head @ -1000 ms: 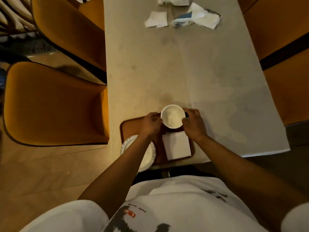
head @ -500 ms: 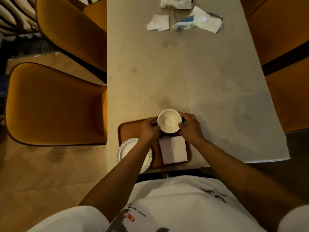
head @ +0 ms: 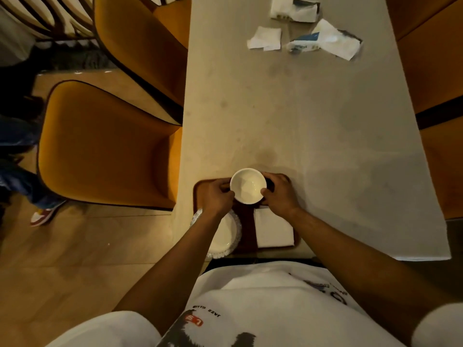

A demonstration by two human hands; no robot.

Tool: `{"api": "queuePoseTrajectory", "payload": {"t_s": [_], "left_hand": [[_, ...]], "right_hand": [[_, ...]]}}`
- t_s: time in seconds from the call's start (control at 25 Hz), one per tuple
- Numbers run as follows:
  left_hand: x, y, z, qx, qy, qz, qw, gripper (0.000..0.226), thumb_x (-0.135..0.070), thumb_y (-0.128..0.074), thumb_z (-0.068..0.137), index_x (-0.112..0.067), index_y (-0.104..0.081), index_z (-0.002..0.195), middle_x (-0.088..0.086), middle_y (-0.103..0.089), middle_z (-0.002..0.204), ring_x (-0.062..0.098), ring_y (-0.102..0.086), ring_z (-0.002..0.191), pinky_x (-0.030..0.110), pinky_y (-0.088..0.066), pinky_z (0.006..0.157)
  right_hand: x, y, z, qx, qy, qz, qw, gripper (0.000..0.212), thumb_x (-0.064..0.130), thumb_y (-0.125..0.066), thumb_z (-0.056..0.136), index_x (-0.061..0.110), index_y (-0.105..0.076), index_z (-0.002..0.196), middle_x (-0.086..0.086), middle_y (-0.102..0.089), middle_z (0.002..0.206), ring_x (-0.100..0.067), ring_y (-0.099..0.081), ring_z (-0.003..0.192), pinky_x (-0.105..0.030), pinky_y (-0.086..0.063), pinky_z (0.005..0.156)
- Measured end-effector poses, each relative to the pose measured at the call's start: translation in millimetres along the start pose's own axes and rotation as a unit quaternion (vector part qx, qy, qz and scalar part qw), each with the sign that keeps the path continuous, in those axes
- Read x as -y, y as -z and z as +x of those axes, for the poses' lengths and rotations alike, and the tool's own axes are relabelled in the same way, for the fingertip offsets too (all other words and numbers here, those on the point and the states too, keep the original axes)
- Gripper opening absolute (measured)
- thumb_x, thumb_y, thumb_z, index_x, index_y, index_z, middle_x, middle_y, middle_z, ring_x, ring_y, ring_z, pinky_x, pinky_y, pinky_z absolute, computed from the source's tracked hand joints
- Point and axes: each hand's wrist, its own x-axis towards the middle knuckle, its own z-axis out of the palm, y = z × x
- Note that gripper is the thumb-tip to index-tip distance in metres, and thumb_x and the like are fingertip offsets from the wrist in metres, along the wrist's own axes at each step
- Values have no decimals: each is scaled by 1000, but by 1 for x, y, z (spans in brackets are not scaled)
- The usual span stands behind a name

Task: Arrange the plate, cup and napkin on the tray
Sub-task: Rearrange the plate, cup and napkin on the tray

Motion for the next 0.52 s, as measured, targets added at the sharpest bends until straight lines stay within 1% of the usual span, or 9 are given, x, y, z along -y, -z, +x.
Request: {"api": "queuePoseTrajectory", "payload": {"t_s": [0.04, 0.08, 0.16, 0.28, 0.44, 0.52], "left_hand": [[3, 4, 0, -4, -2, -1, 1000, 46, 9, -64, 78, -9, -70, 119, 15, -74, 108, 32, -72, 92, 52, -62, 75], [4, 6, 1, -9, -5, 1, 1000, 45, 8, -64, 77, -9, -70, 118, 15, -75, 108, 32, -72, 92, 52, -62, 75], [6, 12, 1, -20, -7, 4, 1000, 44, 8, -64, 76, -9, -72, 116, 14, -75, 107, 31, -72, 91, 50, -62, 74], [6, 16, -2, -17, -13, -2, 1000, 44, 9, -62, 76, -9, -72, 115, 13, -75, 107, 31, -72, 91, 50, -63, 72], [3, 19, -6, -9, -21, 1, 1000, 41, 9, -64, 82, -6, -69, 120, 15, -73, 113, 33, -72, 91, 49, -63, 70], [1, 20, -8, -1, -20, 1, 1000, 40, 8, -64, 84, -4, -67, 122, 15, -72, 115, 33, -73, 90, 45, -64, 69]], "right_hand": [[1, -4, 1, 6, 2, 3, 1000, 52, 4, -67, 83, 25, -60, 130, -5, -56, 129, -18, -52, 116, -40, -55, 93], [1, -7, 1, 12, 3, 10, 1000, 51, 4, -67, 83, 26, -60, 129, -4, -57, 129, -19, -54, 115, -43, -58, 89], [2, -14, 2, 18, 1, 25, 1000, 52, 5, -68, 84, 27, -59, 129, -4, -57, 130, -24, -57, 115, -48, -62, 77], [1, -20, 3, 15, 0, 30, 999, 53, 4, -68, 84, 27, -58, 131, -4, -55, 131, -27, -57, 114, -46, -63, 67], [-2, -19, 4, 13, 3, 30, 999, 53, 6, -68, 85, 28, -57, 132, -4, -55, 132, -27, -57, 115, -47, -63, 68], [0, -19, 4, 15, -3, 40, 999, 52, 4, -68, 86, 24, -57, 133, -6, -54, 133, -27, -56, 115, -44, -64, 64]]}}
